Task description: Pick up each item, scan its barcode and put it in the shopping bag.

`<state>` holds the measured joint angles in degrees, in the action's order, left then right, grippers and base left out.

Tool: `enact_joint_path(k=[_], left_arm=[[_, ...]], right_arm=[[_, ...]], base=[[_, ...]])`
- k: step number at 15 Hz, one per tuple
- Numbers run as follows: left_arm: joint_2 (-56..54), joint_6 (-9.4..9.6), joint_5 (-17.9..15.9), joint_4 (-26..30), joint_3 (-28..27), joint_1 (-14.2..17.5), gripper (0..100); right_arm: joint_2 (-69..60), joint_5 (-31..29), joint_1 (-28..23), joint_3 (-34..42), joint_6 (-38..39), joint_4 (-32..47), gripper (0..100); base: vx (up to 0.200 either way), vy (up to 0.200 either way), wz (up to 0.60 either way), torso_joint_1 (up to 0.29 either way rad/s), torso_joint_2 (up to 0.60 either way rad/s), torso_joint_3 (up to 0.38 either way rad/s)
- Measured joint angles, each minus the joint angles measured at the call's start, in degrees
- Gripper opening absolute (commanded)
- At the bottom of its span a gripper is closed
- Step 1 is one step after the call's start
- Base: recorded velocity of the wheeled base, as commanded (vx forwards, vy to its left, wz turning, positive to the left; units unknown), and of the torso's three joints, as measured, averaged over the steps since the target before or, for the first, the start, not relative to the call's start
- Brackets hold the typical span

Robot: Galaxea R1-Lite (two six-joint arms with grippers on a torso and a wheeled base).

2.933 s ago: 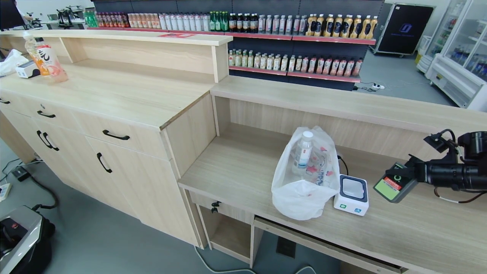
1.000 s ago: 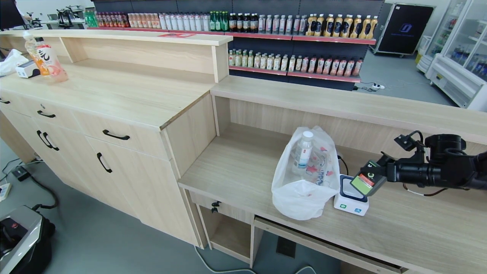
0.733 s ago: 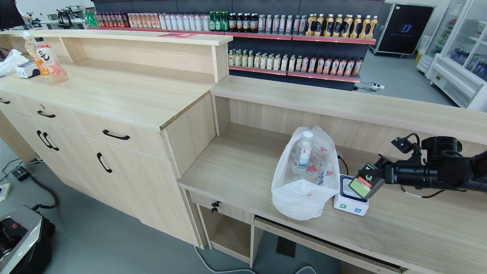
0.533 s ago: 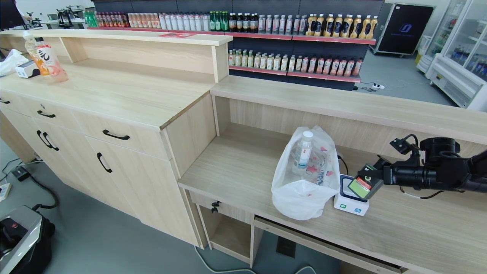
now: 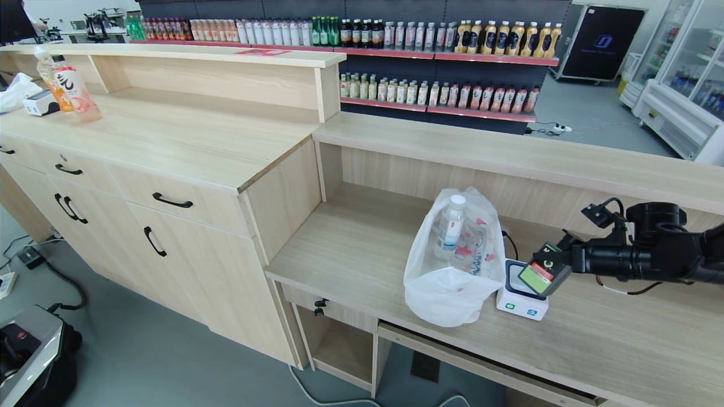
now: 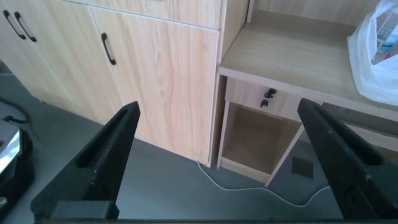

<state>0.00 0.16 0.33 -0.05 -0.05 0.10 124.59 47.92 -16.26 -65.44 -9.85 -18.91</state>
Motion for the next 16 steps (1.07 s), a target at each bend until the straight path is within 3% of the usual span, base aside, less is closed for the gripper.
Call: enact_joint_path(k=[2, 3, 6, 7, 8, 10, 14, 16], left_arm=[[0.0, 0.02, 0.0, 0.0, 0.0, 0.0, 100], [0.0, 0.00, 0.0, 0.0, 0.0, 0.0, 100], [0.0, 0.00, 0.0, 0.0, 0.0, 0.0, 100], [0.0, 0.02, 0.0, 0.0, 0.0, 0.0, 100], [0.0, 0.02, 0.0, 0.0, 0.0, 0.0, 100], [0.0, 0.02, 0.0, 0.0, 0.0, 0.0, 100], [0.0, 0.02, 0.0, 0.0, 0.0, -0.1, 100], [0.0, 0.02, 0.0, 0.0, 0.0, 0.0, 100]], right_arm=[[-5.1, -4.8, -0.1, 1.4, 0.4, 0.3, 0], [-9.0, -10.3, -0.1, 3.2, 0.5, 0.0, 0], [-19.0, -33.9, 1.7, 9.3, 0.4, -0.5, 0], [-21.4, -42.8, 3.8, 10.6, 0.4, -0.5, 0], [-23.0, -48.1, 6.4, 11.7, -0.3, -0.9, 0], [-25.6, -50.4, 9.5, 14.4, -7.8, -5.1, 0], [-27.6, -45.2, 11.2, 17.3, -13.9, -12.8, 0], [-27.1, -38.7, 11.4, 17.7, -14.2, -14.2, 0]], base=[[0.000, 0.000, 0.00, 0.000, 0.00, 0.000], [0.000, 0.000, 0.00, 0.000, 0.00, 0.000], [0.000, 0.000, 0.00, 0.000, 0.00, 0.000], [0.000, 0.000, 0.00, 0.000, 0.00, 0.000], [0.000, 0.000, 0.00, 0.000, 0.00, 0.000], [0.000, 0.000, 0.00, 0.000, 0.00, 0.000], [0.000, 0.000, 0.60, 0.001, 0.00, 0.002], [0.000, 0.000, 0.30, -0.001, 0.00, 0.001]])
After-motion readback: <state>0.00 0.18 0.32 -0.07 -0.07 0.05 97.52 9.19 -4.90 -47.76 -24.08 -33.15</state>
